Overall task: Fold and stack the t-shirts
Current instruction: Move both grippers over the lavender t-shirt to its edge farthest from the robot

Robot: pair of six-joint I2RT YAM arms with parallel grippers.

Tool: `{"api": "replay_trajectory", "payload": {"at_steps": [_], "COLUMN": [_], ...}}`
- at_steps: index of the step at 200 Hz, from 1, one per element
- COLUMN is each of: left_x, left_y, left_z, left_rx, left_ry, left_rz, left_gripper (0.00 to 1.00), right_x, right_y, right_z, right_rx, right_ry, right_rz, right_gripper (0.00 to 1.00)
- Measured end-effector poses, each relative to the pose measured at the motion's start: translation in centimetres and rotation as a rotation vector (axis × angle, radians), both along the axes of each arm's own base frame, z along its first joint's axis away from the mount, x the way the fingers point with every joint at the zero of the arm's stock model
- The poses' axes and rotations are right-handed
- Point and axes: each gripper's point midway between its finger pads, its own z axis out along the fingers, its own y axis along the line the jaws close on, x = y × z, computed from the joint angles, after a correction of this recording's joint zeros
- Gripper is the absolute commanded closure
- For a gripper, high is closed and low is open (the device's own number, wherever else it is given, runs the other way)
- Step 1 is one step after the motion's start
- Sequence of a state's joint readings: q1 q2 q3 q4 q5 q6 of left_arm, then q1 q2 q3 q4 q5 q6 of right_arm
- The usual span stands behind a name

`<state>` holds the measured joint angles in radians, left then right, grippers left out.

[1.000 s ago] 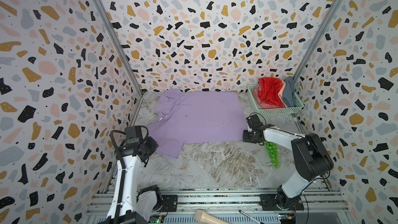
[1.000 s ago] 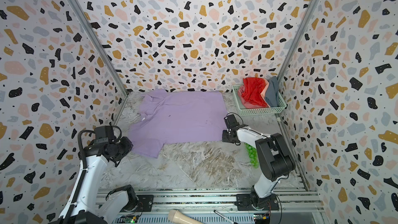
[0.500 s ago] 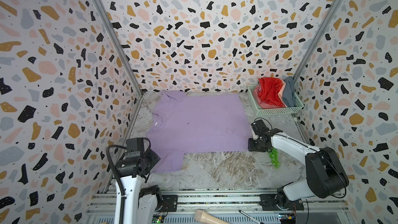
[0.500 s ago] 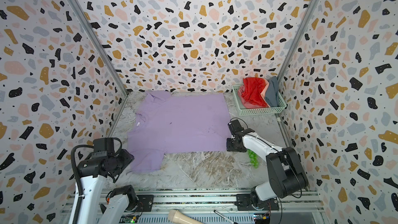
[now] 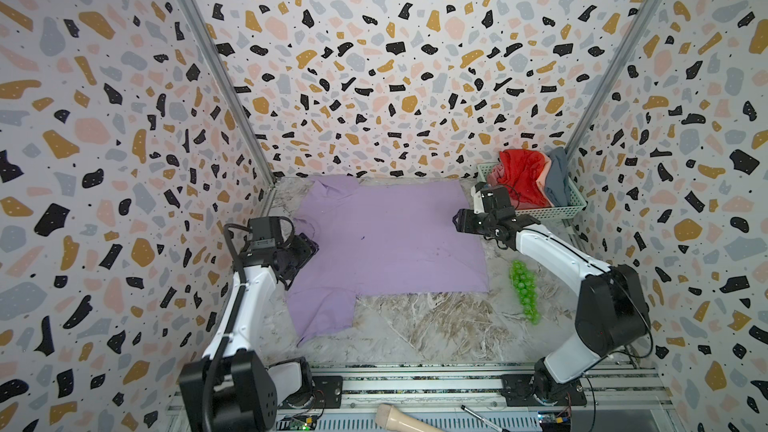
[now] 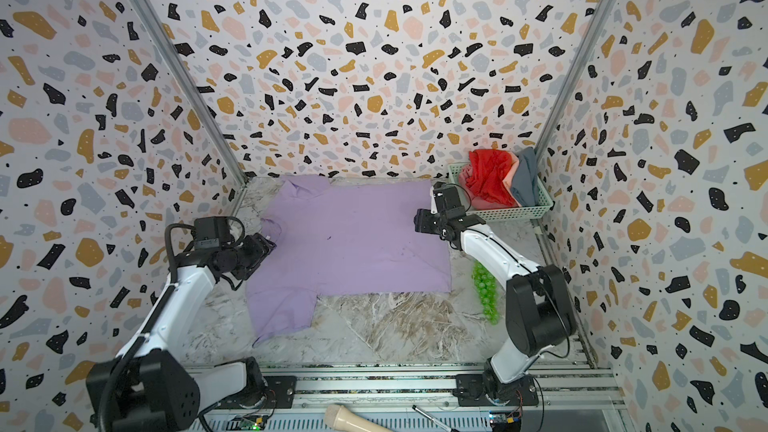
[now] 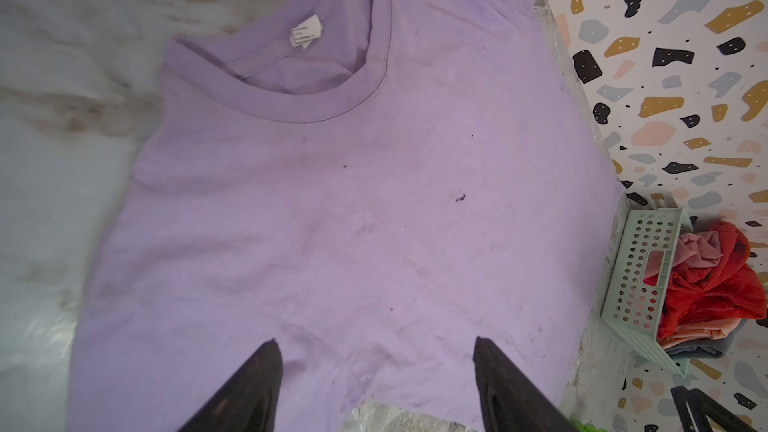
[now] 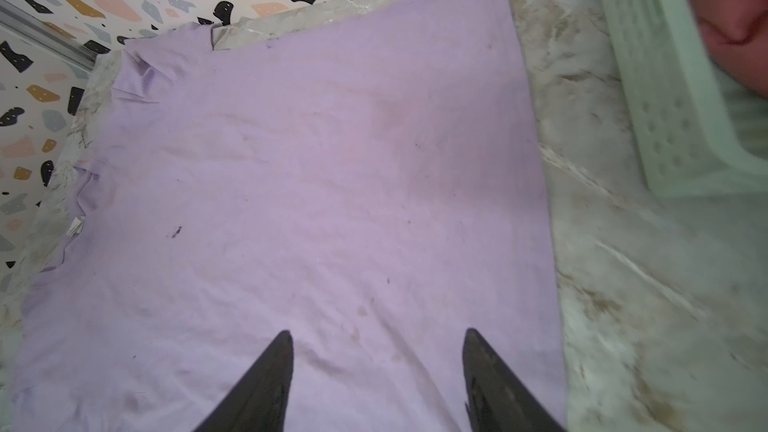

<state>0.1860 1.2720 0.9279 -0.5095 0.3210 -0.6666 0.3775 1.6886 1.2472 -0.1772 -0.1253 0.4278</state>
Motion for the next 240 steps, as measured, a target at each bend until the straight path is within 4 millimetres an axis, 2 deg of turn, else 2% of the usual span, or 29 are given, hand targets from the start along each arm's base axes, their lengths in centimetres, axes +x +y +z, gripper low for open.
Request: {"api": "replay_trajectory", "payload": {"at_steps": [29,54,87,113,132,168,187,219,240], "left_x": [5.6,10.4,15.7,18.4,18.7,17.5,16.3,12.4,11.7], "left_y": [-0.2,-0.3,-0.3,-0.2,0.0,0.8,1.4,2.5,2.9], "left_z": [-1.6,-2.7,-5.2,-7.4,-8.9,-10.7,-10.9,-11.1,-11.1], "left_rx": [-0.029,-0.039,-0.051,-0.058,-0.048,0.000,0.019,0.032,0.028], "left_ry": [-0.027,-0.060,-0.077,-0.062,-0.034,0.017,0.013,0.026,0.021], "left_rz": [-0.041,-0.068,-0.084,-0.089,-0.084,-0.067,-0.052,-0.008,-0.001], "left_gripper": [0.25,0.25,0.25,0.25,0.25,0.25,0.26,0.26,0.27], "right_x": [4.3,6.8,9.0,9.9,9.9,9.1,7.6,4.5,3.0], "right_y": [2.3,3.5,3.1,2.0,1.2,1.1,0.8,-0.1,-0.2], "right_z": [-2.7,-5.1,-8.0,-10.3,-11.7,-12.0,-12.0,-12.3,-12.4], "right_rx": [0.024,0.044,0.067,0.077,0.075,0.086,0.086,0.078,0.072], "right_ry": [0.003,0.016,0.056,0.096,0.128,0.112,0.119,0.149,0.159], "right_rz": [0.038,0.056,0.034,0.004,-0.017,-0.015,-0.018,-0.050,-0.052], "right_gripper": [0.34,0.34,0.34,0.35,0.35,0.36,0.36,0.36,0.36]}}
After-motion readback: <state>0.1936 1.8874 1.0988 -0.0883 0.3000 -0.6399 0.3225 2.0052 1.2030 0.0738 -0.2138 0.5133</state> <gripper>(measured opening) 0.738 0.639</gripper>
